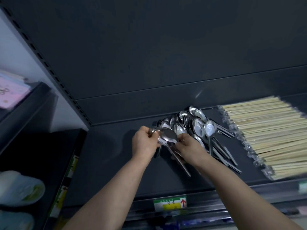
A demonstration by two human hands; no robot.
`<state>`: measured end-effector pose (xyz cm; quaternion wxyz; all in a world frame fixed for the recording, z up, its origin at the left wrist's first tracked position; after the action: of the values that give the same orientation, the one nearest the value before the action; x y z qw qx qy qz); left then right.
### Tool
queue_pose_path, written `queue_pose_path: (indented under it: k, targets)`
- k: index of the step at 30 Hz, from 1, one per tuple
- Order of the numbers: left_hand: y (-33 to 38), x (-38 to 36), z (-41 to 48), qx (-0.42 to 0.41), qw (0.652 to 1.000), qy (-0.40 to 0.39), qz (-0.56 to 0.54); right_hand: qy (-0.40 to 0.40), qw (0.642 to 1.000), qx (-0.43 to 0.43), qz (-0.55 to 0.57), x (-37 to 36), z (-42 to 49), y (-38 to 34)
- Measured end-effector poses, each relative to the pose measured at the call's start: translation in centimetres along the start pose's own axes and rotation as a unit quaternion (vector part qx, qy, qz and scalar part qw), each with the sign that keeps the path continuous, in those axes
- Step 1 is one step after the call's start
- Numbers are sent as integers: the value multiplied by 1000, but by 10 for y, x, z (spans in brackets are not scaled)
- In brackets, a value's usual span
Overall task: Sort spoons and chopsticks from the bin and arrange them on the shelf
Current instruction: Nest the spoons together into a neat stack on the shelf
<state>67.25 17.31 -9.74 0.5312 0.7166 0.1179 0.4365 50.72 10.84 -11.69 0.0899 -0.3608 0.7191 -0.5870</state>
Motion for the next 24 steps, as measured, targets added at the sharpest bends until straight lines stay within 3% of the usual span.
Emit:
queue_pose_path:
  k: [4, 7, 10, 16, 19, 22, 24]
  targets:
    - [2, -6, 0, 7, 1000, -6, -22, -54, 998, -3, 17, -15, -2, -4]
    - [5, -18, 0, 36, 991, -69, -107, -68, 997, -9, 32, -18, 0, -1]
    - [9, -24, 0, 6, 991, -120, -63, -74, 997, -11, 34, -17, 1, 1]
    - [3, -21, 10, -4, 994, -92, -63, -129, 990, -48, 41, -25, -4, 9]
    - [7, -28, 9, -5, 990, -114, -86, -62, 997, -40, 2, -7, 0, 12]
    - [2, -16, 23, 1, 996, -52, -73, 59, 997, -34, 20, 28, 4, 16]
    - [-4, -12, 33, 3, 1000, -23, 0, 88, 994, -38, 51, 39, 3, 16]
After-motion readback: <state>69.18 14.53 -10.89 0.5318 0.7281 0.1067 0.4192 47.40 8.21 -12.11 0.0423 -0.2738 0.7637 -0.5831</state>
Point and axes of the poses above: each hand's wrist, its own z-axis towards the middle knuckle, its own x-axis out of the back of the hand, y = z × x, the point moved 10 cm from there along z, towards the middle knuckle, and after that the axes turned 2 degrees about z, right-handed, at the moved point
